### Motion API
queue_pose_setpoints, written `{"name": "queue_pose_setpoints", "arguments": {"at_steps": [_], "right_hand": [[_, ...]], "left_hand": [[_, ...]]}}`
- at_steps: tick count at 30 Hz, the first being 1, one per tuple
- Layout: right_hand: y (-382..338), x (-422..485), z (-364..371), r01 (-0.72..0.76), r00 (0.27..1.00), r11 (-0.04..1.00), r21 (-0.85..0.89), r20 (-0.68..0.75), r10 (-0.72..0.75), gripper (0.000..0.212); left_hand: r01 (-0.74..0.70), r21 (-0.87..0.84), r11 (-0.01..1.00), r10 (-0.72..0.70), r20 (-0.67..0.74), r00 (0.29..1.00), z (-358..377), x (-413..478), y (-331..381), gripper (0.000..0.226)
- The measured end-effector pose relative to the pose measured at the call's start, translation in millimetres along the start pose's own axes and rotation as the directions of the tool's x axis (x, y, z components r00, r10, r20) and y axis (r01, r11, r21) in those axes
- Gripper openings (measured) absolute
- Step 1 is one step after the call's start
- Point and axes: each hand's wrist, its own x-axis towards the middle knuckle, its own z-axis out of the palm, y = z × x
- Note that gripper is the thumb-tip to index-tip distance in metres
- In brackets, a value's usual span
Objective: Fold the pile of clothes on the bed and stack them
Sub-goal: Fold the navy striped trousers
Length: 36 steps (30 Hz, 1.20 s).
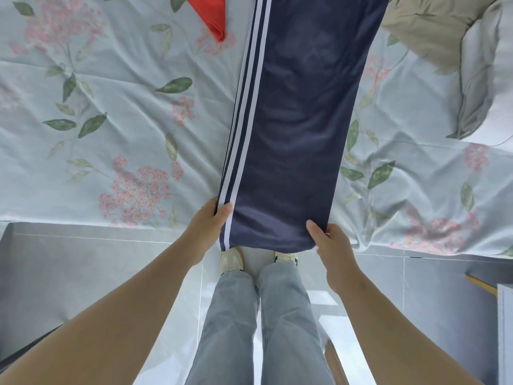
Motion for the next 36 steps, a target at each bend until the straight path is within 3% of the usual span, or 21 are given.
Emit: {"name": "queue_pose_setpoints", "arguments": {"at_steps": [2, 3, 6, 8, 11, 14, 18, 21, 25, 33, 36], "right_hand": [[0, -4, -3, -0.044, 0.986, 0.998, -0.041, 0.158, 0.05, 0.008], [1, -5, -5, -0.059, 0.975, 0.996, -0.073, 0.212, 0.073, 0.011], [-3, -11, -12, -0.067, 0.969, 0.996, -0.065, 0.234, 0.081, 0.012], [-6, -19, -16, -0.056, 0.967, 0.997, 0.045, 0.253, 0.043, 0.014], [-12, -38, -18, -0.036, 0.94, 0.993, 0.11, 0.341, -0.004, 0.021], [-19, -60, -24, -0.042, 0.935, 0.997, 0.071, 0.354, 0.014, 0.032], [-31, -96, -30, -0.069, 0.936, 0.967, 0.244, 0.352, -0.022, 0.022], [-45, -122, -29, -0.059, 0.944, 0.922, 0.382, 0.321, -0.073, 0.025], [-64, -156, -28, -0.039, 0.94, 0.939, 0.342, 0.331, -0.082, 0.026], [-100, -198, -21, -0.057, 0.939, 0.883, 0.465, 0.326, -0.111, 0.024], [-108, -201, -14, -0.022, 0.984, 0.892, 0.451, 0.166, -0.06, 0.03]], "left_hand": [[-0.022, 0.033, 0.999, 0.019, 0.086, 0.996, -5, -4, 2, 0.01], [-0.029, 0.058, 0.998, 0.022, 0.123, 0.992, -7, -5, 4, 0.015], [0.014, 0.07, 0.997, -0.019, 0.073, 0.997, -14, -10, 15, 0.016], [0.065, 0.003, 0.998, -0.065, 0.05, 0.997, -18, -17, 23, 0.029], [0.166, -0.135, 0.977, -0.127, 0.254, 0.959, -23, -33, 36, 0.035], [0.118, -0.072, 0.99, -0.086, 0.35, 0.933, -32, -51, 44, 0.027], [0.078, 0.086, 0.993, -0.096, 0.232, 0.968, -44, -75, 56, 0.024], [0.063, 0.041, 0.997, -0.071, 0.238, 0.969, -50, -94, 69, 0.021], [-0.008, 0.043, 0.999, -0.004, 0.263, 0.965, -63, -119, 82, 0.012], [-0.04, 0.015, 0.999, 0.04, -0.001, 0.999, -79, -149, 108, 0.023], [-0.07, -0.098, 0.993, 0.074, 0.037, 0.997, -87, -153, 112, 0.031]]}}
